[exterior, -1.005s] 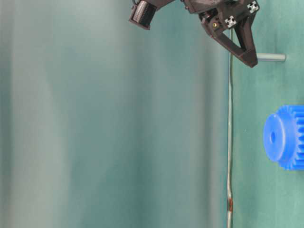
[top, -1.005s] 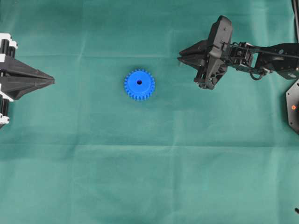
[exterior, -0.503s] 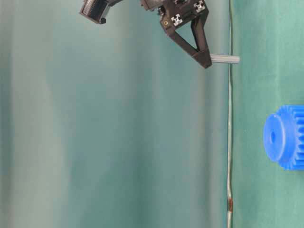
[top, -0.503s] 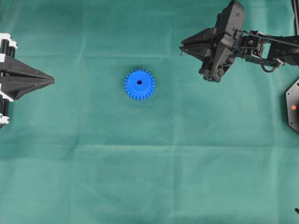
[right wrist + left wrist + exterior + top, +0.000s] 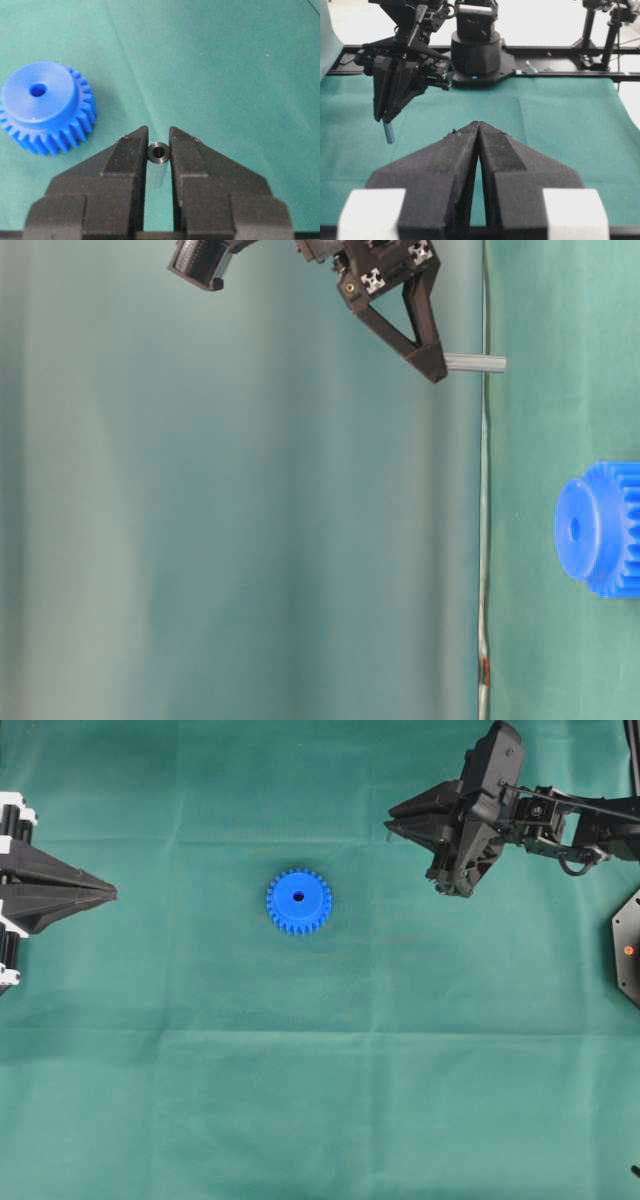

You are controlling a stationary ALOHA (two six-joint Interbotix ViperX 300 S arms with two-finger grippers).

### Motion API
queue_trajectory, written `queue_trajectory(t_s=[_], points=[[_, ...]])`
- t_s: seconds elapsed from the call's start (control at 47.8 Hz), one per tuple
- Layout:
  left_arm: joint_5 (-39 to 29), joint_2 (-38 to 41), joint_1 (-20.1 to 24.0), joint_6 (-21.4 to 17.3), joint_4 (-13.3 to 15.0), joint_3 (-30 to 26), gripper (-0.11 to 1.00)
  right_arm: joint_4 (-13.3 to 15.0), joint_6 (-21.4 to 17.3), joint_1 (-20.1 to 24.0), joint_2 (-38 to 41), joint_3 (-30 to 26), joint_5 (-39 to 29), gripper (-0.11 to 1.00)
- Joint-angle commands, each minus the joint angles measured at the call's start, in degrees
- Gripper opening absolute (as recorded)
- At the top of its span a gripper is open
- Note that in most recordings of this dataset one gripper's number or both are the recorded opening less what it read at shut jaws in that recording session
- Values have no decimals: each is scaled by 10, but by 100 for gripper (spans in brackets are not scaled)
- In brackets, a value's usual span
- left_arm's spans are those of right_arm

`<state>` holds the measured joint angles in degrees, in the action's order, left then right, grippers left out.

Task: Insert the shaft placed at a random location into the center hole of the medium gear at another random location.
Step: 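Carry the held shaft left and position it above the blue gear's center hole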

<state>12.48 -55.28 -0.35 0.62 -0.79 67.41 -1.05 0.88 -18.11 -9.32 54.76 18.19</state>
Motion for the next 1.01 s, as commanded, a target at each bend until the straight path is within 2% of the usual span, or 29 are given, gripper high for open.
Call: queue_trajectory(t_s=[0.0, 0.209, 0.503, 0.733, 0.984], points=[[4, 2, -1, 1, -1, -13, 0, -2, 2, 13, -3, -18, -2, 13], [4, 3, 0, 2, -1, -13, 0, -9, -1, 43, 27, -53, -2, 13], [4, 4, 0, 2, -1, -12, 0, -12, -1, 84, 85, -130, -11, 13], [4, 4, -1, 2, -1, -12, 0, -12, -1, 99, 123, -179, -21, 13], [-1, 4, 0, 2, 0, -12, 0, -12, -1, 102, 147, -209, -30, 13]])
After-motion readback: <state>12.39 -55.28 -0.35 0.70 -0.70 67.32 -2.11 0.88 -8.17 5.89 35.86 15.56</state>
